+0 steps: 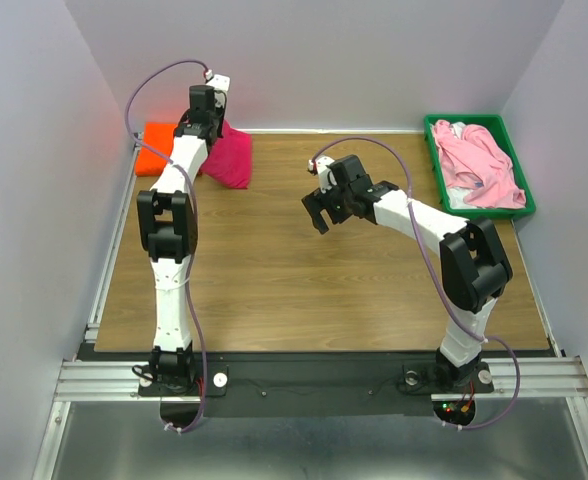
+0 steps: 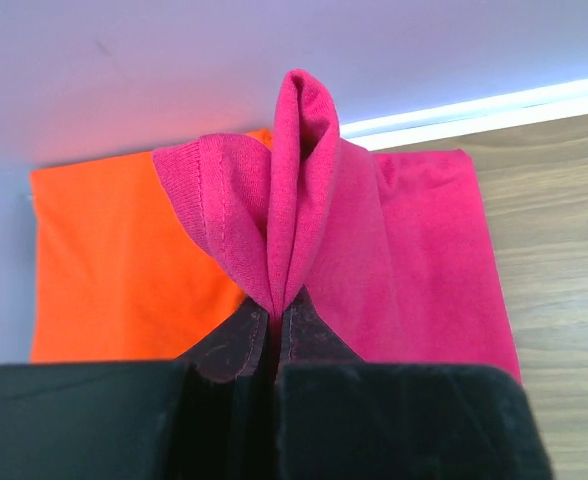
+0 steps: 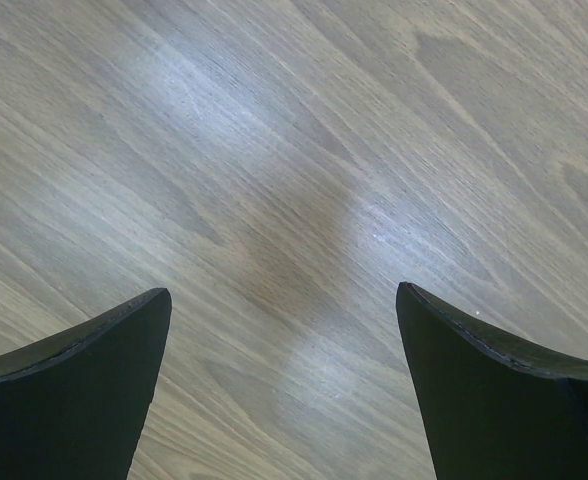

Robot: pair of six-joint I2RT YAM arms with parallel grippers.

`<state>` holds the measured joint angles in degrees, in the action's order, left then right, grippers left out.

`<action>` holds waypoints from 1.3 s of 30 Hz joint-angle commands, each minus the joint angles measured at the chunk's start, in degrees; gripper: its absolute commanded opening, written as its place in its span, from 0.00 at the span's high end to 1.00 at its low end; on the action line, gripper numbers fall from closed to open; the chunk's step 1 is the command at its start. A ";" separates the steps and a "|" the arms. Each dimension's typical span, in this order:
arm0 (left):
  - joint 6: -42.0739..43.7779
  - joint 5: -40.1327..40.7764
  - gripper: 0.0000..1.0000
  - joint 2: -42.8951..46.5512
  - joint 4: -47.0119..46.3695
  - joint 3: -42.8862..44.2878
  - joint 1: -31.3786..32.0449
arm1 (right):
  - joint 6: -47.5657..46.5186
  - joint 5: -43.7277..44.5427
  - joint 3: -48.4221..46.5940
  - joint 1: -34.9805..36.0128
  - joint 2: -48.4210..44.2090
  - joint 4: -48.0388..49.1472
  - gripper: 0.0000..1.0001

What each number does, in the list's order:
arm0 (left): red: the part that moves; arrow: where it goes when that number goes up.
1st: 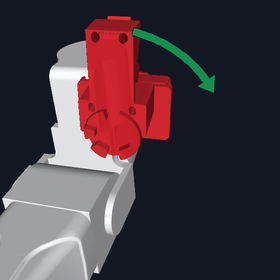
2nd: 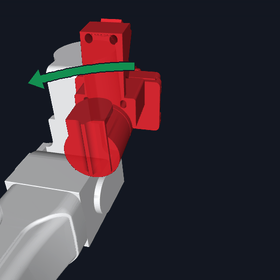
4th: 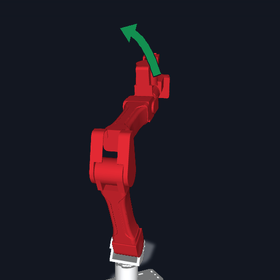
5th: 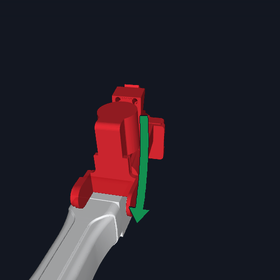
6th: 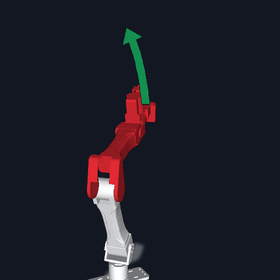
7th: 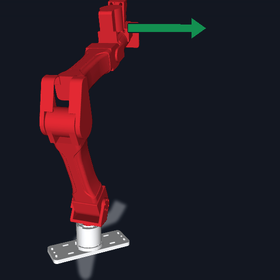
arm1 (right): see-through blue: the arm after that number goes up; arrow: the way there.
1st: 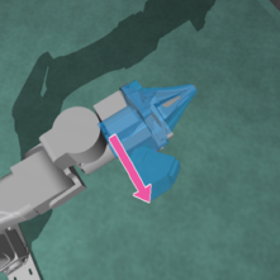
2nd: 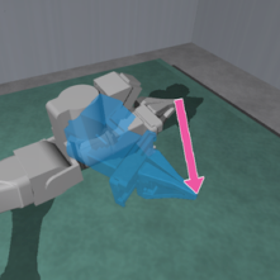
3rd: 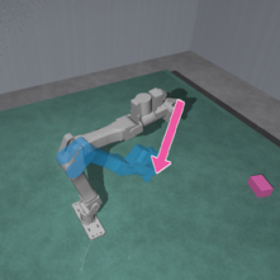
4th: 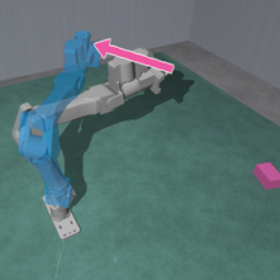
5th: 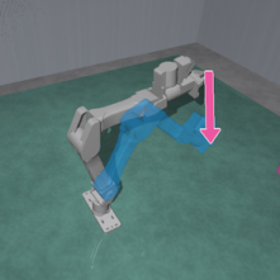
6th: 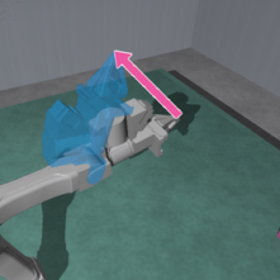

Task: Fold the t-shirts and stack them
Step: Neatly place the folded tshirt to the corner

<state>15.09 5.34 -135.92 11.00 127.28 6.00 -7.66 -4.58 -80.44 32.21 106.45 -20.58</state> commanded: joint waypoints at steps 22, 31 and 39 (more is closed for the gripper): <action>10.31 -0.60 1.00 6.80 -9.60 4.91 -2.04 | -0.34 -0.17 -0.85 0.05 0.24 0.89 0.00; 10.66 -1.57 1.00 9.79 -9.16 4.11 -2.40 | -0.34 -0.52 -1.03 -0.04 0.77 0.89 0.00; 10.13 -3.23 1.00 11.46 -8.10 2.71 -2.40 | -0.25 -0.70 -1.47 -0.04 1.47 0.89 0.00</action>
<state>24.82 3.20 -131.37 6.00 129.86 4.01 -7.70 -4.95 -80.44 32.21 107.53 -20.60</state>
